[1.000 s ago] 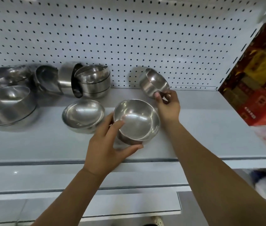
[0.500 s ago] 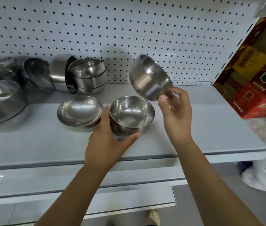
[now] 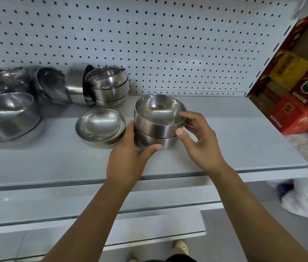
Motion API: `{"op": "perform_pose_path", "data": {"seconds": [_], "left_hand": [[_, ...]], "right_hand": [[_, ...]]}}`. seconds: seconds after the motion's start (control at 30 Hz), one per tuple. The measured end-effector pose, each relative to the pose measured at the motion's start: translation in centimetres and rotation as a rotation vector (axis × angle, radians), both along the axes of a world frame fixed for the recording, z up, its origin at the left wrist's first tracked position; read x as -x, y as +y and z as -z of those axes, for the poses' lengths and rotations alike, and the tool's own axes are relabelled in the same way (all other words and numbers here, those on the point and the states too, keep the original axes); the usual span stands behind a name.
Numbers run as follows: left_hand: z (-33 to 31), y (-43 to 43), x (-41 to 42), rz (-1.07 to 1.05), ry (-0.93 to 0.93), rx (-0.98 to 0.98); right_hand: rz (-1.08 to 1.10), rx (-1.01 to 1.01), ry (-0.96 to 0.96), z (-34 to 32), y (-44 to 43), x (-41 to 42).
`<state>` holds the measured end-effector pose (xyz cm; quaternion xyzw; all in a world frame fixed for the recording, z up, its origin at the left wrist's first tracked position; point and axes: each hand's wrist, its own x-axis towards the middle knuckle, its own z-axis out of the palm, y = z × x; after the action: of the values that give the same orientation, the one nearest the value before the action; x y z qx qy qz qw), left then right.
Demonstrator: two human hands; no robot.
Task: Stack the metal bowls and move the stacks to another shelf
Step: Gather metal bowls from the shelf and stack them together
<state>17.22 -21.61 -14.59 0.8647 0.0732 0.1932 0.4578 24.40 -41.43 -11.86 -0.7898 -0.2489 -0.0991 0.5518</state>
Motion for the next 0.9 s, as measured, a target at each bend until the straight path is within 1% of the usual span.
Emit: {"op": "perform_pose_path", "data": {"seconds": [0.17,0.33,0.4,0.47,0.53,0.6,0.67,0.9], "left_hand": [[-0.2,-0.1,0.0,0.026,-0.028,0.051],[-0.2,-0.2,0.1,0.016,-0.033,0.033],[-0.2,-0.3,0.2,-0.007,-0.068,0.027],[-0.2,-0.6,0.7,-0.097,-0.152,0.057],[-0.2,-0.8,1.2,-0.196,-0.279,0.075],[-0.4,-1.0,1.6,-0.257,-0.369,0.112],[-1.0,-0.8,2.0,-0.301,-0.424,0.168],[-6.4,4.1,0.8,-0.488,-0.506,0.175]], "right_hand": [[-0.056,0.019,0.076,0.0,-0.1,0.3],[-0.1,-0.026,0.122,0.2,0.0,0.6],[-0.132,-0.039,0.145,0.2,0.4,1.0],[-0.152,-0.056,0.213,0.1,0.9,1.3],[-0.159,-0.065,0.286,-0.1,1.4,1.1],[-0.155,-0.057,0.31,-0.4,1.9,0.7],[-0.154,-0.05,0.321,-0.8,2.5,0.3],[-0.143,-0.136,0.34,-0.7,4.5,-1.7]]}}
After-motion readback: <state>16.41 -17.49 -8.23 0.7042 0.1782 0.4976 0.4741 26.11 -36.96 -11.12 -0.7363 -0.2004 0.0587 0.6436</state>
